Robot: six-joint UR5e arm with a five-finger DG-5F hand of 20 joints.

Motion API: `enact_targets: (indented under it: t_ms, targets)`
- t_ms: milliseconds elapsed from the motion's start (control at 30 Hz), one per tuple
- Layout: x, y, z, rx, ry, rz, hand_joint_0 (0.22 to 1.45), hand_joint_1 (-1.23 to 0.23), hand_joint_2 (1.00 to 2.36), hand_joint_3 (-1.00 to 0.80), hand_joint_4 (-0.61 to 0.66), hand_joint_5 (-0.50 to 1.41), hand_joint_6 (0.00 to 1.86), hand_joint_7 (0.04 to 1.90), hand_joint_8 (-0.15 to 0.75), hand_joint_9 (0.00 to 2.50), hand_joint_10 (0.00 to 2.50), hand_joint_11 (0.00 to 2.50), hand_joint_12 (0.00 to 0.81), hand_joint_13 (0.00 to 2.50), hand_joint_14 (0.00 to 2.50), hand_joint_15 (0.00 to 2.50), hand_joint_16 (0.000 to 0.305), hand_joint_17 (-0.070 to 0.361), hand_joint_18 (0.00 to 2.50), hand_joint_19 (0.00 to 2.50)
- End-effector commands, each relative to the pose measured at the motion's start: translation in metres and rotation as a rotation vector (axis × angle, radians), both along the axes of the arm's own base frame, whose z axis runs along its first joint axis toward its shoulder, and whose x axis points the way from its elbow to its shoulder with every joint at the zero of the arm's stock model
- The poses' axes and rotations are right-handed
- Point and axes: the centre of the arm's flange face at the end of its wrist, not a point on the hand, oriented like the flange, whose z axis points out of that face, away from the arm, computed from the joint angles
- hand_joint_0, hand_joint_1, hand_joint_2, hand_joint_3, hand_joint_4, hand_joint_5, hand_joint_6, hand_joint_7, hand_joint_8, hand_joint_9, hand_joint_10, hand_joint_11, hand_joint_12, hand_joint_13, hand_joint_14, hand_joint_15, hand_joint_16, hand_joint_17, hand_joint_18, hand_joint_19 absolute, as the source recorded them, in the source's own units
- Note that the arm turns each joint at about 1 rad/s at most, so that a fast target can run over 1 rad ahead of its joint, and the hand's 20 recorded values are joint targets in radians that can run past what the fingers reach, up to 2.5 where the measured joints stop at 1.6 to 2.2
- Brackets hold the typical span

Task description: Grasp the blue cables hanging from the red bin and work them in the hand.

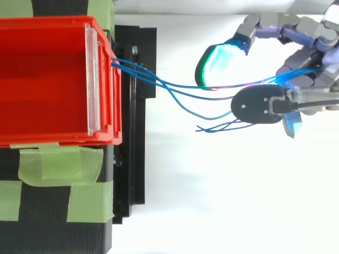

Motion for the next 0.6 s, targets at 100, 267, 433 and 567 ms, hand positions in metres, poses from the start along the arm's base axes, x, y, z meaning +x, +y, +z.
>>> enact_targets:
  t_ms: [100,267,433,567]
  targets:
    - [0.0002,0.0037,0.0001,0.048,-0.023,0.009,1.17,-0.72,1.01,0.34,0.14,0.01,0.4,1.19,0.656,1.7,2.5,2.5,0.743,1.99,2.5,1.94,0.218,0.164,2.36,0.56]
    - [0.0002,0.0063,0.0,0.052,-0.024,0.015,1.17,-0.72,1.01,0.3,0.16,0.04,0.5,1.17,0.656,1.7,2.5,2.5,0.743,1.99,2.5,1.94,0.218,0.164,2.36,0.56]
    - [0.0002,0.0072,0.0,0.051,-0.023,0.016,1.17,-0.71,1.01,0.34,0.15,0.09,0.54,1.17,0.656,1.7,2.5,2.5,0.743,1.99,2.5,1.94,0.218,0.164,2.36,0.56]
    - [0.0001,0.008,-0.0001,0.046,-0.02,0.018,1.02,-0.72,1.01,0.06,0.19,0.14,0.49,1.21,0.656,1.7,2.5,2.5,0.743,1.99,2.5,1.94,0.218,0.164,2.36,0.56]
